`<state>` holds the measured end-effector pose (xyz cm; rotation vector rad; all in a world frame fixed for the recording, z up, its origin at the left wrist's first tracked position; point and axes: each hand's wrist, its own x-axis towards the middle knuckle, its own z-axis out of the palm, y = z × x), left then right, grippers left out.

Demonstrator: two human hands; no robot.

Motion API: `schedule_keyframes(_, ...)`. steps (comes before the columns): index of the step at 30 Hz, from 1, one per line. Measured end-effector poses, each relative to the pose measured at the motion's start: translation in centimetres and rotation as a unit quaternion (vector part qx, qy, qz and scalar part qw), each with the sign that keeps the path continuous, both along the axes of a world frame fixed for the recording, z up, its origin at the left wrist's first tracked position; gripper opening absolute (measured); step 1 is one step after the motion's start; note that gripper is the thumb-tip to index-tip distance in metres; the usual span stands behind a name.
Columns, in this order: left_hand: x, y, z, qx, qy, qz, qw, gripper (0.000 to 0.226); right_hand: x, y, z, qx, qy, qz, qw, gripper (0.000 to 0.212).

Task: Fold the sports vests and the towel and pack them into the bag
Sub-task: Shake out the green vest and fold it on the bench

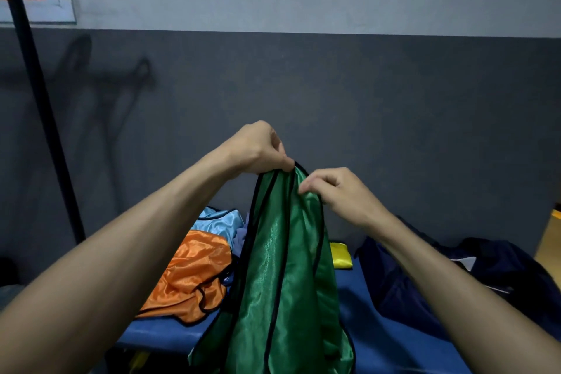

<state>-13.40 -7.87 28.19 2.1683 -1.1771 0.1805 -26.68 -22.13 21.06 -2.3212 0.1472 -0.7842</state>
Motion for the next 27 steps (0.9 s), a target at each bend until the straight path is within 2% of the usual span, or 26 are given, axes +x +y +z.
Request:
schedule_keyframes(3, -0.4, -0.5, 0.0, 0.001, 0.001, -0.004, 1.000, 0.017, 0.7, 1.3, -0.8, -0.044, -0.017, -0.077, 0.996, 0.030)
schedule_keyframes(8, -0.2, 0.4, 0.4, -0.008, -0.009, -0.030, 0.999, 0.013, 0.8, 0.9, -0.8, -0.092, -0.017, -0.171, 0.981, 0.016)
schedule_keyframes(11, 0.1, 1.8, 0.8, -0.022, 0.019, -0.078, 0.996, 0.010, 0.2, 0.0, -0.6, -0.095, -0.011, -0.170, 0.981, 0.018)
schedule_keyframes(17, 1.4, 5.7, 3.1, -0.172, 0.146, -0.155, 0.962, 0.008, -1.5, -2.3, -1.3, -0.088, 0.022, -0.142, 0.986, 0.030)
schedule_keyframes(20, 3.1, 8.1, 3.6, -0.238, 0.184, -0.202, 0.932, 0.021, -2.2, -4.9, 0.4, -0.140, 0.010, -0.200, 0.970, 0.014)
schedule_keyframes(23, 4.2, 9.8, 2.5, -0.237, 0.173, -0.208, 0.933, 0.027, -3.7, -6.8, 3.4, -0.119, -0.026, -0.248, 0.961, 0.030)
schedule_keyframes(25, 4.2, 10.1, 1.2, -0.220, 0.172, -0.216, 0.935, 0.021, -4.1, -7.1, 4.1, -0.088, -0.022, -0.242, 0.966, 0.038)
schedule_keyframes(27, 3.8, 9.8, 0.4, -0.201, 0.144, -0.217, 0.944, 0.012, -3.4, -6.4, 3.2, -0.097, 0.006, -0.215, 0.972, 0.038)
